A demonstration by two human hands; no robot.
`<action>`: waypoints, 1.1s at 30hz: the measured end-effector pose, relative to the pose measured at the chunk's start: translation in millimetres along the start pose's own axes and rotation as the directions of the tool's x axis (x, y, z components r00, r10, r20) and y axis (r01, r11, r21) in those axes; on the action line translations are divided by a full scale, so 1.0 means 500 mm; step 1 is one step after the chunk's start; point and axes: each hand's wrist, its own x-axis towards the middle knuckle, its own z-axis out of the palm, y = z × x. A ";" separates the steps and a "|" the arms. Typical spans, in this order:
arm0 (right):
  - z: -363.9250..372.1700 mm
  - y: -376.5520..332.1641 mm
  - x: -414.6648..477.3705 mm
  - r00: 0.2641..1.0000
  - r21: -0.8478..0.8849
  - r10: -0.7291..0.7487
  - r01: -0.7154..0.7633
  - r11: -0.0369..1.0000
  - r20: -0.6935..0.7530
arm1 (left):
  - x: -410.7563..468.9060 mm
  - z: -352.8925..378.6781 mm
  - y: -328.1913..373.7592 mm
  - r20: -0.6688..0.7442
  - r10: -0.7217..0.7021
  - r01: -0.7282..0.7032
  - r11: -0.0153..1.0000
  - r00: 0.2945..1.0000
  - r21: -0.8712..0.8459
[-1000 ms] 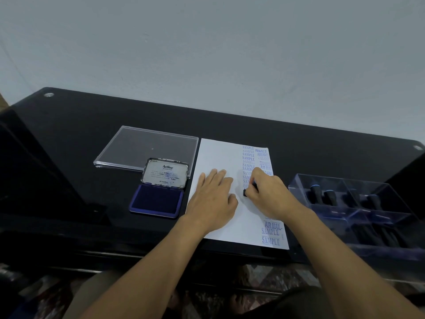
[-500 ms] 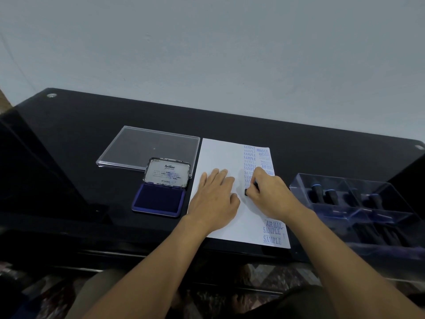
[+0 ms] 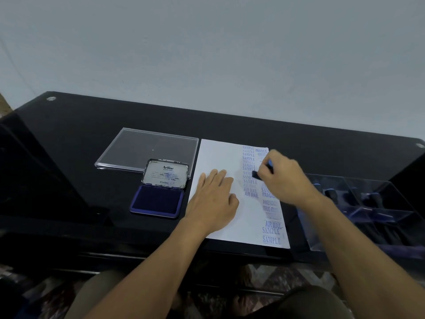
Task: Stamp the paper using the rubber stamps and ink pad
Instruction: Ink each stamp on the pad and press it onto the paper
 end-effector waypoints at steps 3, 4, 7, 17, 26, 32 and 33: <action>-0.032 -0.013 0.010 0.999 0.029 -0.031 0.032 0.999 -0.029 | 0.001 0.002 -0.002 0.014 -0.007 0.007 1.000 1.000 -0.007; -0.040 -0.015 0.014 0.998 0.036 -0.034 0.036 0.999 -0.049 | 0.002 0.002 -0.003 0.019 -0.009 0.009 1.000 1.000 -0.008; -0.061 -0.021 0.021 0.995 0.043 -0.037 0.041 0.998 -0.088 | 0.003 0.002 -0.004 0.028 -0.009 0.009 1.000 1.000 -0.018; -0.075 -0.021 0.020 0.995 0.072 -0.042 0.049 0.996 -0.095 | 0.012 0.002 -0.012 0.037 -0.027 0.030 0.996 0.999 -0.088; -0.072 -0.020 0.017 0.994 0.071 -0.028 0.036 0.997 -0.106 | 0.011 0.001 -0.010 0.037 -0.031 0.034 0.995 0.999 -0.089; -0.077 -0.011 0.005 0.995 0.056 -0.012 0.018 0.998 -0.100 | 0.010 -0.002 -0.011 0.043 -0.028 0.032 0.996 0.999 -0.088; -0.081 -0.007 0.000 0.995 0.056 -0.008 0.014 0.998 -0.103 | 0.010 -0.003 -0.011 0.043 -0.030 0.033 0.995 0.999 -0.089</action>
